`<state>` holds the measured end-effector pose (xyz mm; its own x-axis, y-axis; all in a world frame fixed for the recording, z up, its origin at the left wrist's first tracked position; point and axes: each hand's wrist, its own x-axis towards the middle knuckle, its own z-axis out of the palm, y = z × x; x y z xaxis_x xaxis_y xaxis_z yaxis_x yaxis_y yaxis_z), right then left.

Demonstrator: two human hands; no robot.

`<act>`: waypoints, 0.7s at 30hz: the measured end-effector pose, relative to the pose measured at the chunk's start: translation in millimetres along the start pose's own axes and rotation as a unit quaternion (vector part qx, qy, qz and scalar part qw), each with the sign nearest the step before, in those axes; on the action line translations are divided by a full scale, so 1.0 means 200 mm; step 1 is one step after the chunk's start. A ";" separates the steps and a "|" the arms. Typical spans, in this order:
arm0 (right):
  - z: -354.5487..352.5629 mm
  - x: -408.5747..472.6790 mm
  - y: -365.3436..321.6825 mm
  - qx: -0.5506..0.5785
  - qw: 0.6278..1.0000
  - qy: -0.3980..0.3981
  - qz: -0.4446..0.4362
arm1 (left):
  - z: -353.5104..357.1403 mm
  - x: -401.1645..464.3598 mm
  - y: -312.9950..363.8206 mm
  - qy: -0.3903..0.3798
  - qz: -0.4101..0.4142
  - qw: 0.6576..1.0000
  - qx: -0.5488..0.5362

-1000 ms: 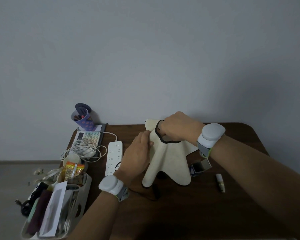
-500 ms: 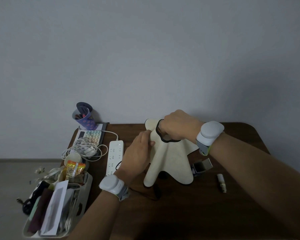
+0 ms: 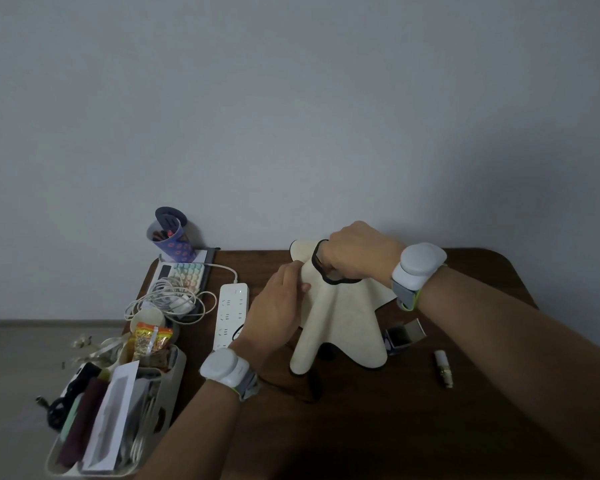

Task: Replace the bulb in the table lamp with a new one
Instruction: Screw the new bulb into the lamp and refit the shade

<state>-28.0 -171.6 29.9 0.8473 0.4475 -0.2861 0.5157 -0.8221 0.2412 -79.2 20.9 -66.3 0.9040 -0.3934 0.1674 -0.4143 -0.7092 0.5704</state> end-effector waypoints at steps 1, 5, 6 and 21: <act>0.00 -0.01 0.00 0.003 1.000 0.001 0.001 | 0.00 0.00 0.00 -0.001 -0.001 1.000 -0.001; -0.03 -0.03 0.02 0.019 1.000 0.002 -0.010 | 0.00 0.01 0.00 0.001 -0.013 1.000 -0.009; -0.05 -0.04 0.02 0.025 1.000 0.004 -0.009 | -0.01 0.01 0.01 0.002 -0.013 1.000 -0.010; -0.09 -0.16 0.05 0.151 0.973 0.171 0.039 | -0.06 0.00 0.02 0.020 0.014 0.999 -0.022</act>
<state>-48.1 -187.5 58.9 0.9018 0.4280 0.0595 0.4309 -0.9011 -0.0490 -79.7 25.4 -54.5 0.8958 -0.3885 0.2159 -0.4358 -0.6720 0.5988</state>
